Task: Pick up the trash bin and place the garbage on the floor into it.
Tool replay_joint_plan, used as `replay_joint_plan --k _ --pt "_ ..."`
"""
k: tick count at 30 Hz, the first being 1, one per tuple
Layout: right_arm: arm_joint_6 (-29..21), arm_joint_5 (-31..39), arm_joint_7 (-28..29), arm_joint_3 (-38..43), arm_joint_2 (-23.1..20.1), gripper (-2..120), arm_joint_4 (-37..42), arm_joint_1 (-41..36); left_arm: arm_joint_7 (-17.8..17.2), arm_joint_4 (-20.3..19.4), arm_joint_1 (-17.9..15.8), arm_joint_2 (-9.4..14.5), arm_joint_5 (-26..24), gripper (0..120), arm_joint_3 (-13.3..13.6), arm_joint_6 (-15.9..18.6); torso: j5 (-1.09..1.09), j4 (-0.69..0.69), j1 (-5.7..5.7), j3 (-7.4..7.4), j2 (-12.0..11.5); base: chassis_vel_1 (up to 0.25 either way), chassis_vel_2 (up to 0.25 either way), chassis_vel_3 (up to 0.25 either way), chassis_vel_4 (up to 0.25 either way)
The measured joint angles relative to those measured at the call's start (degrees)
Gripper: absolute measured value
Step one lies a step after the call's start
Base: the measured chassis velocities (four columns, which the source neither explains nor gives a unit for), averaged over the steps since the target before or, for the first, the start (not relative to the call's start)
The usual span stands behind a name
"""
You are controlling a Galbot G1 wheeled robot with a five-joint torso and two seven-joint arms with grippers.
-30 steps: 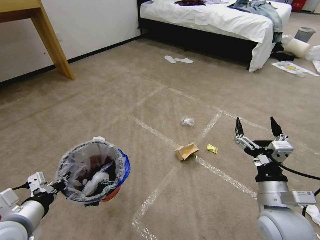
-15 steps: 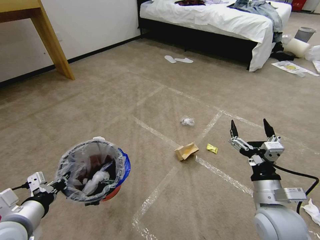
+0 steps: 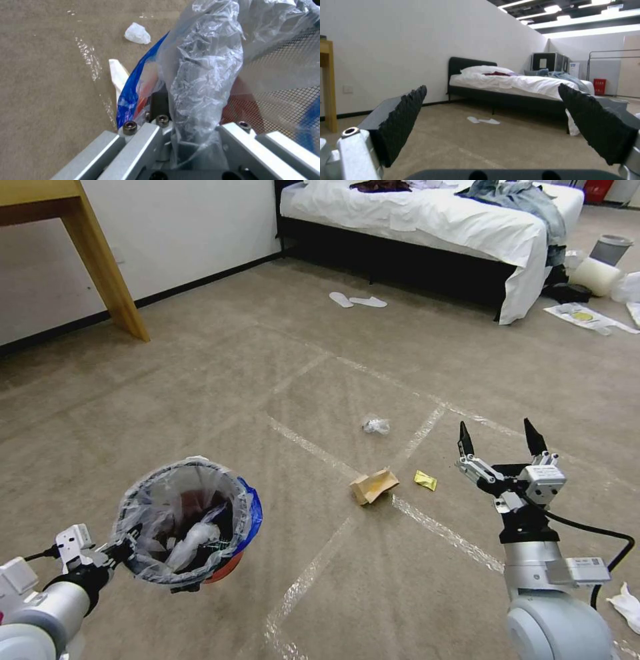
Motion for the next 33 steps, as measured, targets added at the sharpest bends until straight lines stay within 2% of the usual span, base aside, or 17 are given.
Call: replay_joint_plan --k 33 --pt "0.1 -0.2 -0.1 0.2 0.4 100 -0.3 0.1 -0.1 -0.1 -0.1 0.6 -0.7 1 -0.2 0.1 0.0 0.0 0.0 0.0 0.0 -0.069 0.065 0.069 -0.064"
